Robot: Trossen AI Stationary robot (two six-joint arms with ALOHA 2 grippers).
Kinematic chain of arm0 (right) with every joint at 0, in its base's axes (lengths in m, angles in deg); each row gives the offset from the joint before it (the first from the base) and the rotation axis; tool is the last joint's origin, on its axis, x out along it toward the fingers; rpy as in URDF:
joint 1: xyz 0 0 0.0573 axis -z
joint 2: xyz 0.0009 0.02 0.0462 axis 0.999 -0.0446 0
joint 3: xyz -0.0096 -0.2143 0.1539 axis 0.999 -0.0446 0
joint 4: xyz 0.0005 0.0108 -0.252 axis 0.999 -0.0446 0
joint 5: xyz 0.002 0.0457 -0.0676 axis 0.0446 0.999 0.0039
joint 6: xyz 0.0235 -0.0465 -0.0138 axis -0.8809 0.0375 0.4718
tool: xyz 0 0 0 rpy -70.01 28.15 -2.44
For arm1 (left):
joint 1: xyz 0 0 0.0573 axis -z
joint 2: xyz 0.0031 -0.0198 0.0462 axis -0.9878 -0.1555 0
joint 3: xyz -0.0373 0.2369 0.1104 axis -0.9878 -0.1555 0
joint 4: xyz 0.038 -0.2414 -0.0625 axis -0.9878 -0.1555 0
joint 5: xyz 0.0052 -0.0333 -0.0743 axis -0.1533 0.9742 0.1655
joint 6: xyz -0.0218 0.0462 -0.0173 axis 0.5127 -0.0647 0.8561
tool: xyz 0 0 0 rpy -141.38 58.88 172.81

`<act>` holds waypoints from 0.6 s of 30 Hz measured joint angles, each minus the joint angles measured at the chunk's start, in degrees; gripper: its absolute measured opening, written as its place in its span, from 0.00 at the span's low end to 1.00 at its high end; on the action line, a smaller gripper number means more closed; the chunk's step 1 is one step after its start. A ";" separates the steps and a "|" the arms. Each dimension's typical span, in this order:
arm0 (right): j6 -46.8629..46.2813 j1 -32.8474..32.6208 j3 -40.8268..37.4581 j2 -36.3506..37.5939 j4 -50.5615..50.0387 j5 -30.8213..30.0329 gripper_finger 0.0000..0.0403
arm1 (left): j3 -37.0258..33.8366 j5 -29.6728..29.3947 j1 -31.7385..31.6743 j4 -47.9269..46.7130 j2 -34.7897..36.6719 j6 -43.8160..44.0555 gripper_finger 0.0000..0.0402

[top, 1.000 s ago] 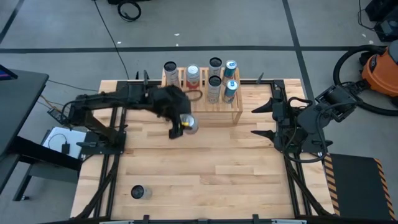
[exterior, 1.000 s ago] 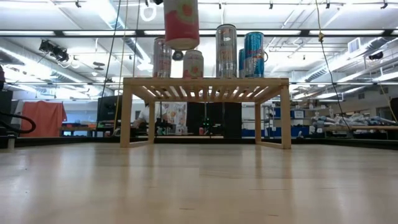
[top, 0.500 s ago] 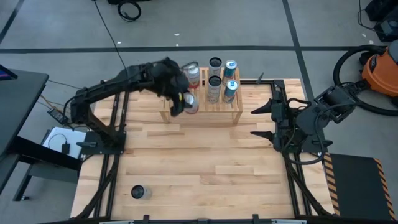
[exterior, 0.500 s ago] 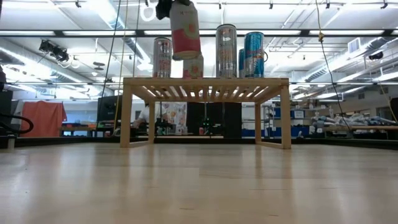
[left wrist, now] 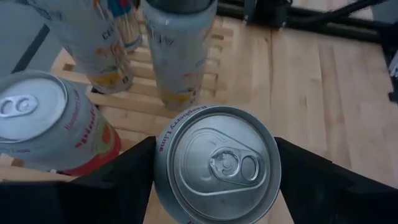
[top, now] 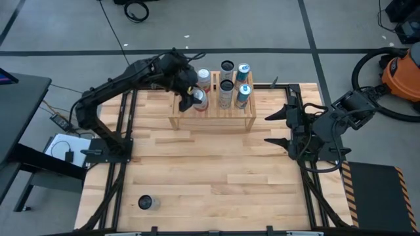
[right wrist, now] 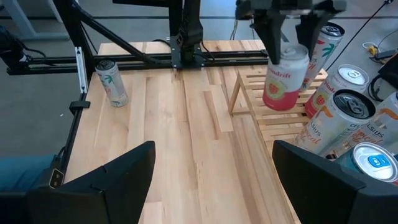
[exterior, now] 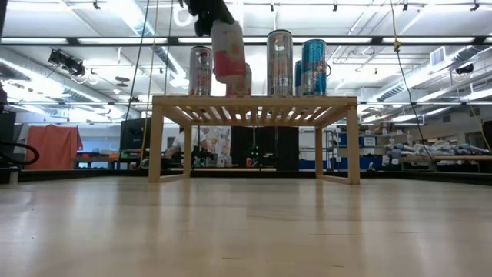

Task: Place canned beverage on shelf
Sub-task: Put the pink and white soda can on the shelf aligned with the other pink and white soda can

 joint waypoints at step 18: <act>0.11 0.00 0.00 0.00 0.02 -0.24 0.83 | -0.07 0.75 -1.65 -0.36 -4.34 -0.73 0.72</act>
